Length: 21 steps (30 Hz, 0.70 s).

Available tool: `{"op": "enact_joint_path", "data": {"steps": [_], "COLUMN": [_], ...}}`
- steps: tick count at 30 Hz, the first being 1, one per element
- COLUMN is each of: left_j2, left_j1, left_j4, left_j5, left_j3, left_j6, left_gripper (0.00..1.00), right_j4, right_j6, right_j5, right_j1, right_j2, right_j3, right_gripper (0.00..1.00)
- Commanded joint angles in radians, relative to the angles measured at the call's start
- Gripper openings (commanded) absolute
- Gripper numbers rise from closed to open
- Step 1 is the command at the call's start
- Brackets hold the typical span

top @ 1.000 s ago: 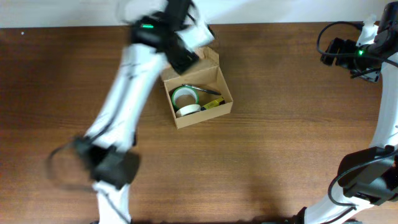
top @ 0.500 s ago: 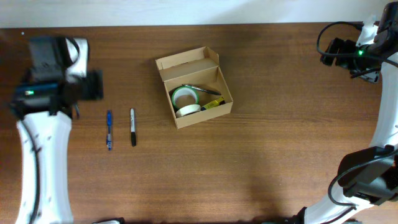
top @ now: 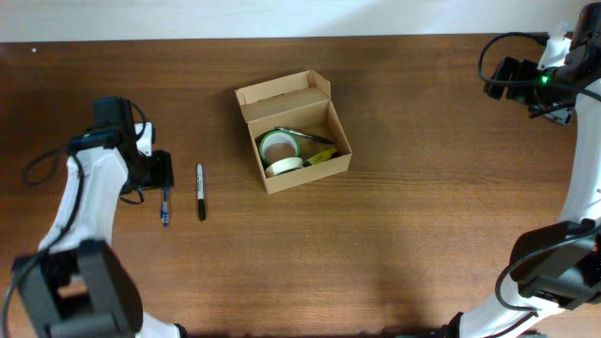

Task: Pack container
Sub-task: 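Return the left gripper to the blue pen, then grasp the blue pen with the left gripper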

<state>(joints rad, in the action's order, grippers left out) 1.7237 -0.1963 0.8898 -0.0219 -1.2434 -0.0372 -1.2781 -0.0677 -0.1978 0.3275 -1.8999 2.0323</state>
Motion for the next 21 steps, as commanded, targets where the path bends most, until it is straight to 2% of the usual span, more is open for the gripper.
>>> {"op": "enact_joint_path", "data": {"steps": [1,5,13,21], "left_j2": [0.083,0.127,0.190,0.235], "left_j1": [-0.006,-0.006,-0.053,-0.060], "left_j4": [-0.029,-0.073,-0.113,-0.106], "left_j5": [0.023,0.021,0.027,0.045], "left_j3": [-0.001,-0.001,-0.001,-0.001], "left_j6": [-0.005,-0.005,-0.029,-0.112], "left_gripper": [0.64,0.64,0.51,0.49], "right_j4": [0.000,0.000,0.000,0.000], "right_j6": [0.000,0.000,0.000,0.000], "right_j5": [-0.008,-0.008,-0.008,-0.008], "right_j1": [0.005,0.005,0.005,0.005], "right_j2": [0.012,0.012,0.012,0.012], "right_j3": [0.005,0.005,0.005,0.005], "right_gripper": [0.99,0.99,0.99,0.99]}}
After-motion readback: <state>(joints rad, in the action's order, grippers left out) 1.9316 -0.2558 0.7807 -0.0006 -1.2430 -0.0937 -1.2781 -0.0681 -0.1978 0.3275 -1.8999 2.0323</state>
